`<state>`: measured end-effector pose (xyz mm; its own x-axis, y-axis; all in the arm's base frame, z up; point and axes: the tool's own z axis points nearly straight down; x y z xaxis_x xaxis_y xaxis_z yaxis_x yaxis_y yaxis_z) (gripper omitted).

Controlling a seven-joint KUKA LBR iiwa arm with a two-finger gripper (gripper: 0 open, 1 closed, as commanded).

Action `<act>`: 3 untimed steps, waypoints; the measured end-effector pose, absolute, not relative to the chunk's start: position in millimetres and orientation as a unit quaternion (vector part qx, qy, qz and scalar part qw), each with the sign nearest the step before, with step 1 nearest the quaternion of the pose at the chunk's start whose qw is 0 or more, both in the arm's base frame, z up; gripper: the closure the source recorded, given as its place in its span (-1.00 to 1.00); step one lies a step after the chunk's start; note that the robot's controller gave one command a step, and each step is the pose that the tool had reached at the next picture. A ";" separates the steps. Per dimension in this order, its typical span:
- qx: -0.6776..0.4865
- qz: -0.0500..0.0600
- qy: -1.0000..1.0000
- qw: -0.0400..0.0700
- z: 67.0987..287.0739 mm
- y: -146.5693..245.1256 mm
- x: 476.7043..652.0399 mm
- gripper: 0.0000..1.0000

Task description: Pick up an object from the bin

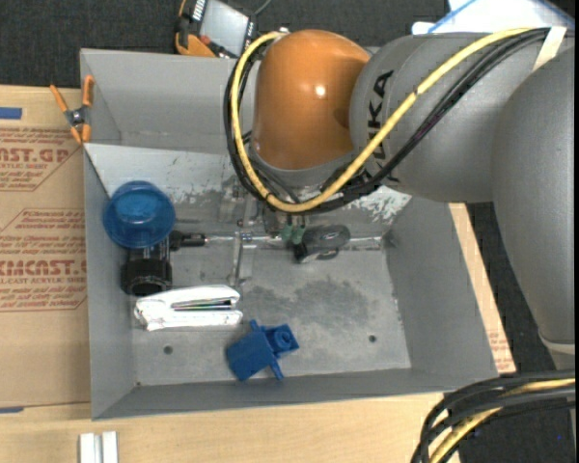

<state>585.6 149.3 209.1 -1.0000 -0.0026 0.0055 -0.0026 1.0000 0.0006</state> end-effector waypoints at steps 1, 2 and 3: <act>0.000 -0.001 -1.000 -0.001 214.3 148.2 587.0 -1.00; 0.055 -0.001 -0.998 -0.001 85.1 173.2 531.9 -1.00; 0.104 -0.002 -0.995 -0.011 164.8 182.9 534.2 -1.00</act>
Offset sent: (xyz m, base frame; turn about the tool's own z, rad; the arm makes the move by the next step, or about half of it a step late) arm -0.0606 0.0263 -0.1391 -0.1204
